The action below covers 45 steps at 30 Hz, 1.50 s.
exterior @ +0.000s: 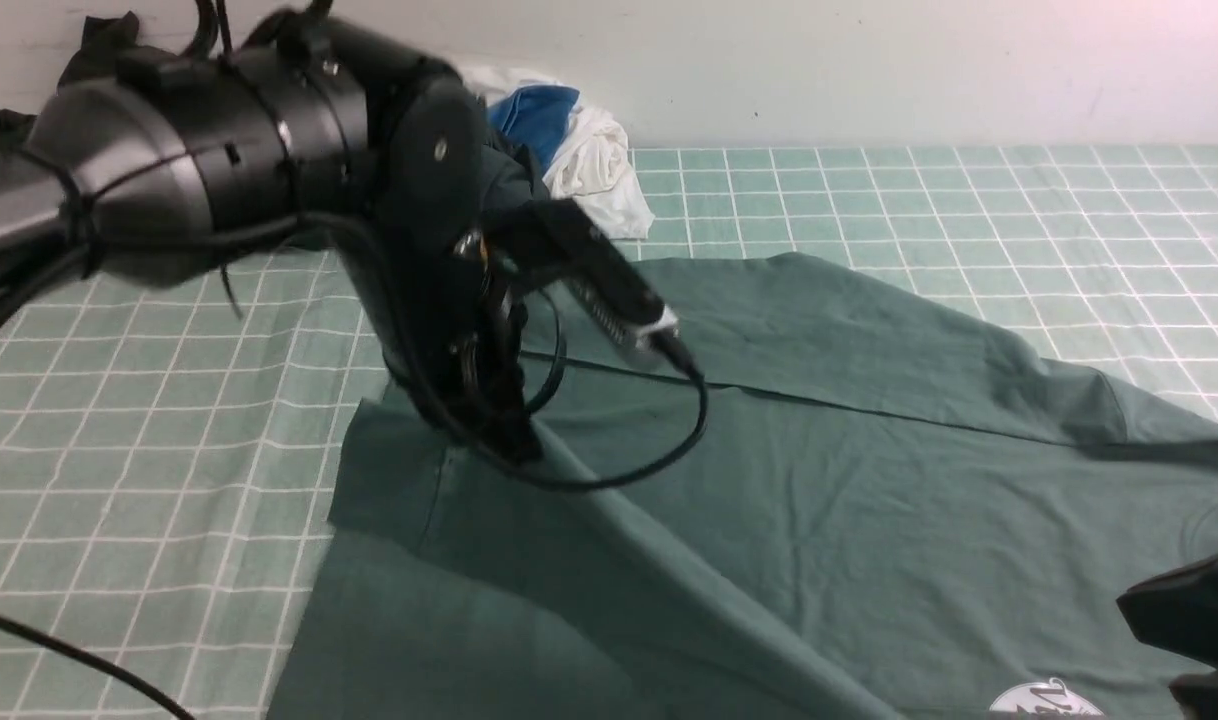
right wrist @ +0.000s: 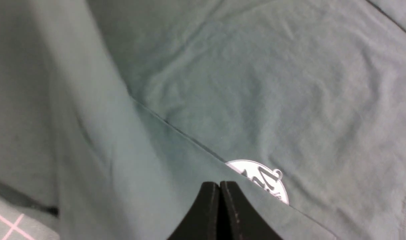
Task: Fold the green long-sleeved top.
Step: Use the left arm to drag and place the cuff at the centered position on the left edge of the fabric, then use the left arm to clamp the cuff farthest from it
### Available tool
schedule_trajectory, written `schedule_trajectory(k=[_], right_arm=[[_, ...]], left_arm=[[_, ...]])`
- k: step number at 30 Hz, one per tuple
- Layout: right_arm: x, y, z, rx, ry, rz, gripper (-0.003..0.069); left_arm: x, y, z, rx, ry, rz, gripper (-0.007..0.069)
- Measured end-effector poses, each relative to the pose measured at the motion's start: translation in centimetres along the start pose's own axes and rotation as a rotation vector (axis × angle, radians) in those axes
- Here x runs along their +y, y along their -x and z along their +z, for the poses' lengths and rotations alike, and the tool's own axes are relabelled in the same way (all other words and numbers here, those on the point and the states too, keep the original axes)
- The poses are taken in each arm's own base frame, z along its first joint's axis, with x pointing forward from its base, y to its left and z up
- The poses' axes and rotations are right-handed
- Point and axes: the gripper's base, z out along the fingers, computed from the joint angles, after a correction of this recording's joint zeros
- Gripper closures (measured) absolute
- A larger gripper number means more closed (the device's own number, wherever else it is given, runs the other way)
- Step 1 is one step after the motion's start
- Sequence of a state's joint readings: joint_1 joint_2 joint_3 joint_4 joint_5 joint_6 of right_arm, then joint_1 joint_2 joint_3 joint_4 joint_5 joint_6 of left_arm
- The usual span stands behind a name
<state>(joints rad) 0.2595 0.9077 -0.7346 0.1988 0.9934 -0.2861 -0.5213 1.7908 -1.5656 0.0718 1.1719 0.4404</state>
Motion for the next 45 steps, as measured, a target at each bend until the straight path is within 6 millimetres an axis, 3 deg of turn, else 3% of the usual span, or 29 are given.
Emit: schedule_trajectory(k=[3, 5, 7, 10, 13, 16, 21, 25, 29, 32, 39, 45], right_arm=[[-0.3, -0.1, 0.0, 0.008, -0.031, 0.018, 0.0673], [-0.7, -0.2, 0.0, 0.019, -0.081, 0.042, 0.0673], [-0.9, -0.2, 0.0, 0.022, -0.100, 0.053, 0.0673], [-1.4, -0.3, -0.1, 0.028, -0.153, 0.083, 0.0673], [-1.8, -0.3, 0.0, 0.037, -0.192, 0.109, 0.0673], [-2.1, -0.3, 0.5, 0.060, -0.215, 0.129, 0.0673], [-2.5, 0.0, 1.8, 0.118, -0.227, 0.140, 0.0673], [-2.7, 0.2, 3.0, 0.152, -0.222, 0.141, 0.0673], [-2.8, 0.5, 3.7, 0.150, -0.220, 0.140, 0.0673], [-2.8, 0.7, 3.7, 0.126, -0.220, 0.138, 0.0673], [-2.8, 1.2, 3.8, 0.073, -0.219, 0.135, 0.0673], [-2.8, 1.2, 3.8, 0.072, -0.218, 0.136, 0.0673]], left_arm=[[1.0, 0.9, 0.4, 0.011, -0.002, -0.014, 0.0605], [2.5, 1.5, 2.4, 0.040, -0.009, -0.040, 0.0605], [3.0, 1.5, 3.5, 0.059, -0.017, -0.049, 0.0605], [4.0, 1.1, 7.0, 0.131, -0.050, -0.075, 0.0593], [4.6, 0.7, 8.7, 0.167, -0.066, -0.090, 0.0548], [5.1, 0.7, 9.3, 0.157, -0.059, -0.103, 0.0486], [7.0, 0.8, 8.5, 0.089, -0.007, -0.218, 0.0353], [10.3, 0.4, 7.0, -0.011, 0.059, -0.410, 0.0265], [13.1, 0.0, 6.6, -0.115, 0.085, -0.541, 0.0246], [14.7, -0.1, 7.8, -0.173, 0.068, -0.610, 0.0246], [16.8, 1.3, 13.4, -0.261, 0.049, -0.674, 0.0246], [18.1, 1.7, 15.9, -0.257, 0.094, -0.682, 0.0246]])
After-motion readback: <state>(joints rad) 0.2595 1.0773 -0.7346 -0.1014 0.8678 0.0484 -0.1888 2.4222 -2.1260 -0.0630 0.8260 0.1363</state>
